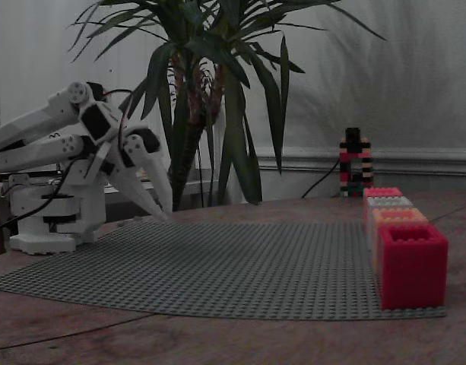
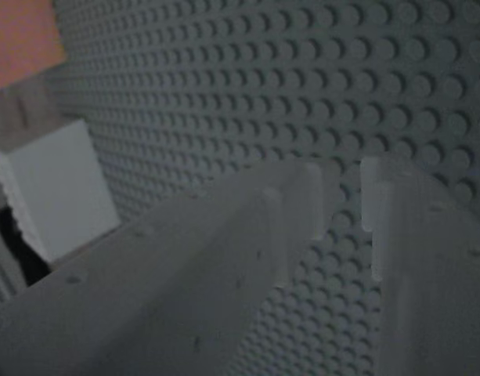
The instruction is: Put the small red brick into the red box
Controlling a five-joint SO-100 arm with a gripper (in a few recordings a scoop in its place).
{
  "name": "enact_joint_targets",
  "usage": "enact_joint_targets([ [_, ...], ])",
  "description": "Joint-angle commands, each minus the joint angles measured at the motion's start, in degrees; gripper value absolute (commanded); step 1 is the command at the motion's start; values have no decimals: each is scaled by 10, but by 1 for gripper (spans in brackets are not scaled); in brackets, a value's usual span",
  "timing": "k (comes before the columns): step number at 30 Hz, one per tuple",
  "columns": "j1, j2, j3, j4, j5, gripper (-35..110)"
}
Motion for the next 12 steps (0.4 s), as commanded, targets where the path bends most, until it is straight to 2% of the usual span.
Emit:
enact_joint_targets([
  [1,-8,6,-4,15,11,0],
  [12,-6,6,-4,15,2,0],
])
